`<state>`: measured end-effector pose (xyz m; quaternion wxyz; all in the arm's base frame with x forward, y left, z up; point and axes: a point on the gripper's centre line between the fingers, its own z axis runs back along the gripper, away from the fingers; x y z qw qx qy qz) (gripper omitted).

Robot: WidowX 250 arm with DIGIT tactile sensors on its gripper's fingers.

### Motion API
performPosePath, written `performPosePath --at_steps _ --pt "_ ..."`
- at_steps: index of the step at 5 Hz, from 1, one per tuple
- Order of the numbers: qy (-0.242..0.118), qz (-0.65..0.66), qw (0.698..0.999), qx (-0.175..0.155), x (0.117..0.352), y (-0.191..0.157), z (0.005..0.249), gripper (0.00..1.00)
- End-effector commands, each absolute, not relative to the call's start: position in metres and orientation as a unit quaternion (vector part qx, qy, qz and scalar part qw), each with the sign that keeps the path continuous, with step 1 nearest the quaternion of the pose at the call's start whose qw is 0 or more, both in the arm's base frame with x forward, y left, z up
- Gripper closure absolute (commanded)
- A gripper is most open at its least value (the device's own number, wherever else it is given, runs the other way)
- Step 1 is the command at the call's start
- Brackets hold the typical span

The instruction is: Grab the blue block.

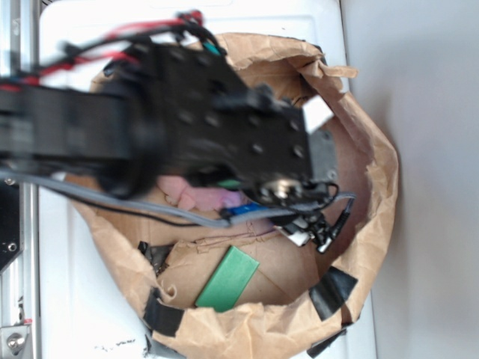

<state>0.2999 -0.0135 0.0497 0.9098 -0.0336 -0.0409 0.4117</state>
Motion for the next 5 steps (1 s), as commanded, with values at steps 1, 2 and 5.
performPosePath --at_steps 1,2,5 --pt "-0.081 0.427 0.9 -0.043 0.334 -0.026 0.048 0.0" --pt "-0.089 0.422 0.901 -0.043 0.332 -0.025 0.043 0.0" --pt "-0.076 0.414 0.906 -0.051 0.327 -0.008 0.054 0.0"
